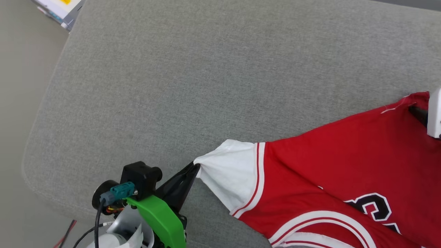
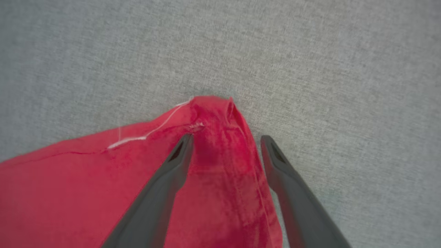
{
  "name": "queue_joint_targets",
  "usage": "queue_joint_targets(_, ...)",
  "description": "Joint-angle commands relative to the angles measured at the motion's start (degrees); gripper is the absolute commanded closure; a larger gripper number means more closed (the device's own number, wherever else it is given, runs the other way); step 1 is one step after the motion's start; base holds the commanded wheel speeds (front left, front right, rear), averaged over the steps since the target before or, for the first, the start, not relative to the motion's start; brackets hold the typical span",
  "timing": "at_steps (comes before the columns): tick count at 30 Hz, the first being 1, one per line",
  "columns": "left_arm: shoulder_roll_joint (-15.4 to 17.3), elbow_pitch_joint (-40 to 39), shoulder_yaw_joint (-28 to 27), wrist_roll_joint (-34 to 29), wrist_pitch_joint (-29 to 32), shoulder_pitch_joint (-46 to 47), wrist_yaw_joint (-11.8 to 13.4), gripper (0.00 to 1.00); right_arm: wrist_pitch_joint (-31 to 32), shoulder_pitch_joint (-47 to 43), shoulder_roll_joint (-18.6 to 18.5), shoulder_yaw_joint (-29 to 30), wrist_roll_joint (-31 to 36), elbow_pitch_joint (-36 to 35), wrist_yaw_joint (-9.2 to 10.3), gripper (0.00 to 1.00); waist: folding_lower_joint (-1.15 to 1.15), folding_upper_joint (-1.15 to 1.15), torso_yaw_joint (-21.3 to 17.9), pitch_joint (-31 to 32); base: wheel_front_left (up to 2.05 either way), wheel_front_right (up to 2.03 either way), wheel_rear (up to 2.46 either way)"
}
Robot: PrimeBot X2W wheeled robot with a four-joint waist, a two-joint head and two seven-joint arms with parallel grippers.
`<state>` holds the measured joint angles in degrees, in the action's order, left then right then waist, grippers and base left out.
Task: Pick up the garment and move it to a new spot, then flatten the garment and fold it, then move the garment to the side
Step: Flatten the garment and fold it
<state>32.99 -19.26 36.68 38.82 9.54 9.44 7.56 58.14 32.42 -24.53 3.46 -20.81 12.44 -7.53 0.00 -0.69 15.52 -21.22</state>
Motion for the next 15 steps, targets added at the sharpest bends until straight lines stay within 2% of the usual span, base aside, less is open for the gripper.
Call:
queue_joint_targets(1,-0.62,0.13,0.09,0.38,-0.48,0.95,-0.42,1.0,-0.64,0.73,-0.31,0.13,0.68,1.42,0.04,0.0,0.0,0.69,2.98,-2.36,0.0,0.0,0.0)
queue_joint_targets(7,-1.57,0.67,0.71,0.6,-1.02,1.24,-0.86,1.0,-1.61,-1.1,-0.22,-0.68,0.48,5.22,0.04,0.0,0.0,0.69,4.15,-2.35,0.0,0.0,0.0)
queue_joint_targets(8,-1.77,1.06,0.87,0.69,-1.25,1.46,-1.17,1.0,-0.69,-2.17,-0.64,-1.84,0.09,6.62,0.04,0.57,0.0,0.69,4.44,-2.32,0.0,0.0,0.0)
queue_joint_targets(9,-1.82,1.19,0.9,0.72,-1.33,1.51,-1.23,1.0,-0.59,-2.39,-0.79,-2.14,-0.07,6.73,0.04,0.97,0.0,0.69,4.49,-2.29,0.0,0.0,0.0)
queue_joint_targets(10,-1.89,1.36,0.92,0.76,-1.44,1.57,-1.31,1.0,-0.75,-2.55,-1.0,-2.4,-0.27,6.78,0.04,1.0,0.0,0.69,4.54,-2.24,0.0,0.0,0.0)
queue_joint_targets(15,-2.07,2.25,1.08,0.85,-1.81,1.55,-1.43,1.0,-3.67,-2.38,-1.25,-2.79,-1.31,7.25,0.04,1.0,0.0,0.69,4.24,-1.11,0.0,0.0,0.0)
